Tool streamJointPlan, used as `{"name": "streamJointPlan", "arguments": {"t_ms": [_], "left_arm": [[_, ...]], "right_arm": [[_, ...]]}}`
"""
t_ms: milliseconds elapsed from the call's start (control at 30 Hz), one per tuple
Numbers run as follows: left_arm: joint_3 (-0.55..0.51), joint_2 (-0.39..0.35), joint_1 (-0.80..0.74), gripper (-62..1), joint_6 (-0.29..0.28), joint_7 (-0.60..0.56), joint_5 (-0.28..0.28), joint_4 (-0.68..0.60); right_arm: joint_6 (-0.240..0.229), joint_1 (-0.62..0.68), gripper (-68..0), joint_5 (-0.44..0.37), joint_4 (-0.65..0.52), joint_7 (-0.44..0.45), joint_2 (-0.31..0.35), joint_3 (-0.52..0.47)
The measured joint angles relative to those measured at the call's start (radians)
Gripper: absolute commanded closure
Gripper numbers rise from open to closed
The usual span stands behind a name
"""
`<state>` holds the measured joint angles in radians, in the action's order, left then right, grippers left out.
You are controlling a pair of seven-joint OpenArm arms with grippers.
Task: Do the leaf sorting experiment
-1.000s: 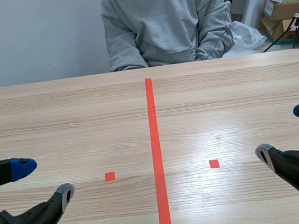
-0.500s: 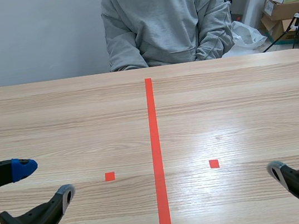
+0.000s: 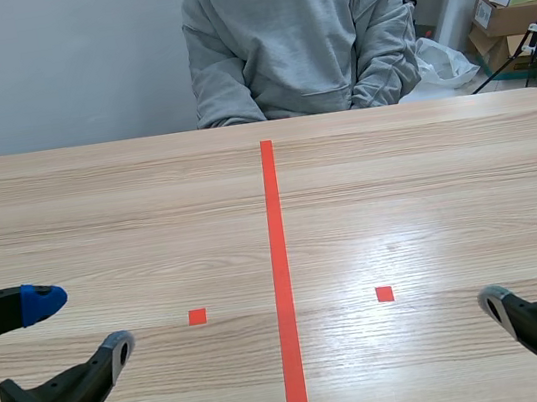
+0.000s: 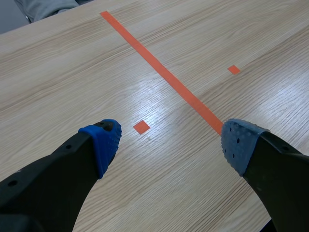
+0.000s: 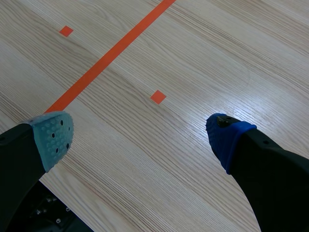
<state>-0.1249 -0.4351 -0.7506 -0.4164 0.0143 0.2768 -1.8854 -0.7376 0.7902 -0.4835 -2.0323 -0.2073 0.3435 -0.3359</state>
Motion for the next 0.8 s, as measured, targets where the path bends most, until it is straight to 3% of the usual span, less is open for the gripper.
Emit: {"name": "streamJointPlan", "arguments": {"t_ms": [800], "left_arm": [[0.0,0.0,0.0,-45.4,0.0,0.003,0.0,0.0]], "right_arm": [[0.0,0.0,-56.0,0.0,0.0,-0.041,0.0,0.0]]}}
